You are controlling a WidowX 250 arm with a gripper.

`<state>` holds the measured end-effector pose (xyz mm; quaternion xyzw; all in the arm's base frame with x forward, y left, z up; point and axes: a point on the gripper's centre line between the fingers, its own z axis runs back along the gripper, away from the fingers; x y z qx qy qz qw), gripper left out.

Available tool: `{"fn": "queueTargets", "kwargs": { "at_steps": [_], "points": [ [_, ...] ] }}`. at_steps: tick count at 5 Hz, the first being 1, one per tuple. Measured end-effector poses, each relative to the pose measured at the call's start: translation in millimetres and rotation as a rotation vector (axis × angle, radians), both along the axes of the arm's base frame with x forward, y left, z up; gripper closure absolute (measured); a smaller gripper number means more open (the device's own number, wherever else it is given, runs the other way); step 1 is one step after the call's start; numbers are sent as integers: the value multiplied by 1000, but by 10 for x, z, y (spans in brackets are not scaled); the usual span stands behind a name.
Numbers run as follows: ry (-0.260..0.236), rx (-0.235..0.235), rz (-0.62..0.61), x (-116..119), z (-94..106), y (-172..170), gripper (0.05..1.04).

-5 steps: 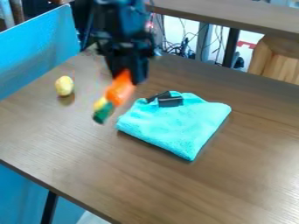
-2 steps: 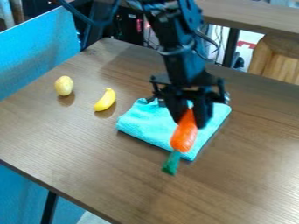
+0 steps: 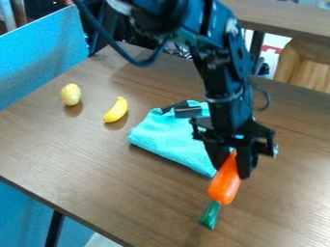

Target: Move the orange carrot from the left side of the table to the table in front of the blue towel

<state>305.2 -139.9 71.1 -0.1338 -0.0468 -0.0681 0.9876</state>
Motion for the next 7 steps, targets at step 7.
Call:
{"fn": "queueTargets", "kwargs": {
  "at_steps": [7],
  "points": [
    [182, 135, -93, 8, -408, -124, 219]
  ]
}}
